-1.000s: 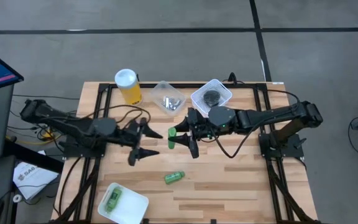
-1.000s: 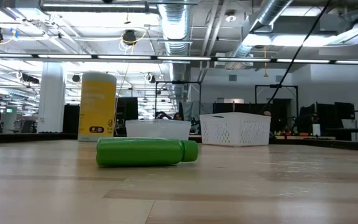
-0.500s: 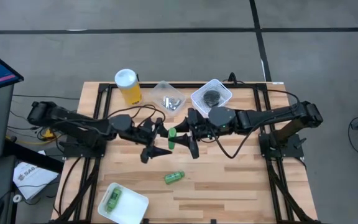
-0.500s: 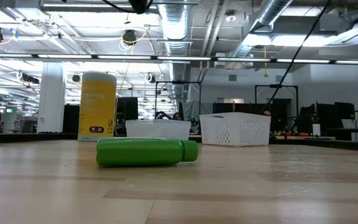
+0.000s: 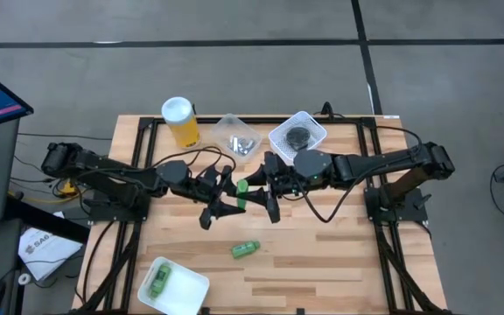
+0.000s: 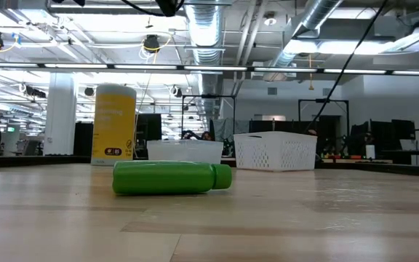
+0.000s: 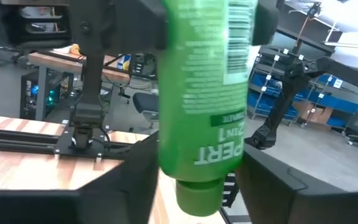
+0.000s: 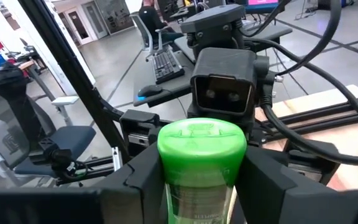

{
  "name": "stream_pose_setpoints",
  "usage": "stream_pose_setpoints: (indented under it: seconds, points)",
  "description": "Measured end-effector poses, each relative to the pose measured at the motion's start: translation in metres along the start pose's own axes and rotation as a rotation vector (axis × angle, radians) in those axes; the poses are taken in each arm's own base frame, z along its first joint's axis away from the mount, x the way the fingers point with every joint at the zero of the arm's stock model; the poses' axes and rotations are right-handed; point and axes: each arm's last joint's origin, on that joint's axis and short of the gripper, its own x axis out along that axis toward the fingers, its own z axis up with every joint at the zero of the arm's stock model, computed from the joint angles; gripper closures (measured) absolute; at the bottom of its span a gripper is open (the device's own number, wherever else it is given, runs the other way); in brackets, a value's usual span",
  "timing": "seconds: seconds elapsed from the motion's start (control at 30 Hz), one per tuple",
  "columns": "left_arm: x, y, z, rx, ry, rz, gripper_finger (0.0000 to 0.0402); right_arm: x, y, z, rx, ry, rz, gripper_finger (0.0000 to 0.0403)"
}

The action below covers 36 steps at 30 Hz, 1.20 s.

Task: Pick & Place Travel size toiletries
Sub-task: Put the green shampoo into the bottom white bin

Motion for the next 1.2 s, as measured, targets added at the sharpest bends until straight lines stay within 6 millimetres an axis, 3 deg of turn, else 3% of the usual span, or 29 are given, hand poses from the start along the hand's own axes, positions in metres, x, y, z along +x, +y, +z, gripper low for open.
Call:
stream_pose_setpoints:
  seconds: [0.13, 0.5, 0.73, 0.97, 1.2]
  points:
    - [0.000, 0.000, 0.000, 0.001, 0.001, 0.000, 0.0255, 0.000, 0.000, 0.000, 0.000, 0.000, 0.002, 0.0243]
    - [0.000, 0.002, 0.000, 0.002, -0.001, 0.011, 0.0255, 0.000, 0.000, 0.000, -0.002, -0.003, 0.001, 0.0229]
    - [-0.008, -0.004, 0.001, -0.029, 0.078, -0.014, 0.0255, -0.028, 0.004, 0.022, -0.033, -0.079, 0.021, 0.0174]
    - [-0.047, -0.030, -0.007, -0.204, 0.411, -0.054, 0.0255, -0.062, 0.011, 0.034, -0.038, -0.068, 0.036, 0.0166]
    - [-0.090, -0.058, -0.017, -0.376, 0.679, -0.016, 0.0255, -0.070, 0.016, 0.028, -0.048, 0.004, 0.040, 0.0181]
